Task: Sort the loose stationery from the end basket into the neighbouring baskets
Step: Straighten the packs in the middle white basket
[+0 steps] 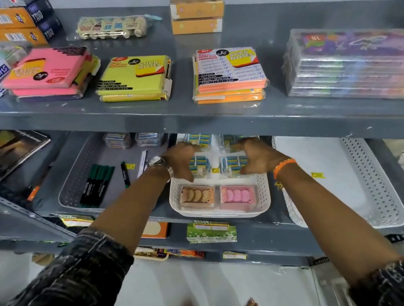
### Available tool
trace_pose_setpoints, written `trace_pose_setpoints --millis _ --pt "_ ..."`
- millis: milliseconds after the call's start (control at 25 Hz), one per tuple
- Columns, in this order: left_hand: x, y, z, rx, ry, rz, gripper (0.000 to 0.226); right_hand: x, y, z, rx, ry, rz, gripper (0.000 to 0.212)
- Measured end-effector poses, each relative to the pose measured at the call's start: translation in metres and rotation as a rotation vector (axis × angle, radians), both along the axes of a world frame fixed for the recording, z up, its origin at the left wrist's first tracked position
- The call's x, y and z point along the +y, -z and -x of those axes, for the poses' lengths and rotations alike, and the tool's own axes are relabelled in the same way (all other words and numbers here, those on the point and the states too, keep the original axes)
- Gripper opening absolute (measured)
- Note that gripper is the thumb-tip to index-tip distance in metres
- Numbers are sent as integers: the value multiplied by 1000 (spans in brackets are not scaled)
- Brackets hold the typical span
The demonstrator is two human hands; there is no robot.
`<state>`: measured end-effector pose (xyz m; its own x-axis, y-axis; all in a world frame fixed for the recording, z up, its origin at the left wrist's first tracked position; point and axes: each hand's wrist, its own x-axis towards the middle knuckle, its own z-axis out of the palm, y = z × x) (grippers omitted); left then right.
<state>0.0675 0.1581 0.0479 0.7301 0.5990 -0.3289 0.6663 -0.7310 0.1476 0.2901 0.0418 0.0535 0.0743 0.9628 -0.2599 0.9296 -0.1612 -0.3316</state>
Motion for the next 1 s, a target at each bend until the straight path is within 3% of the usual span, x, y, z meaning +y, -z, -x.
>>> trace_pose_setpoints --millis 120,440,600,720,840,1000 --pt "3 20 -17 126 29 -10 97 21 18 8 -160 -89 134 91" --pt "12 36 -27 145 43 -50 73 33 34 5 -272 -181 161 52" --pt "11 37 -28 127 22 -68 63 33 39 3 -269 -181 142 54" --pt "8 35 -28 113 7 -52 69 34 45 0 -246 -161 147 56" --pt "1 21 -15 -35 -53 7 88 37 47 0 -204 -135 169 67" --pt "-19 4 41 -404 -177 -73 65 29 39 -7 -84 -52 99 104"
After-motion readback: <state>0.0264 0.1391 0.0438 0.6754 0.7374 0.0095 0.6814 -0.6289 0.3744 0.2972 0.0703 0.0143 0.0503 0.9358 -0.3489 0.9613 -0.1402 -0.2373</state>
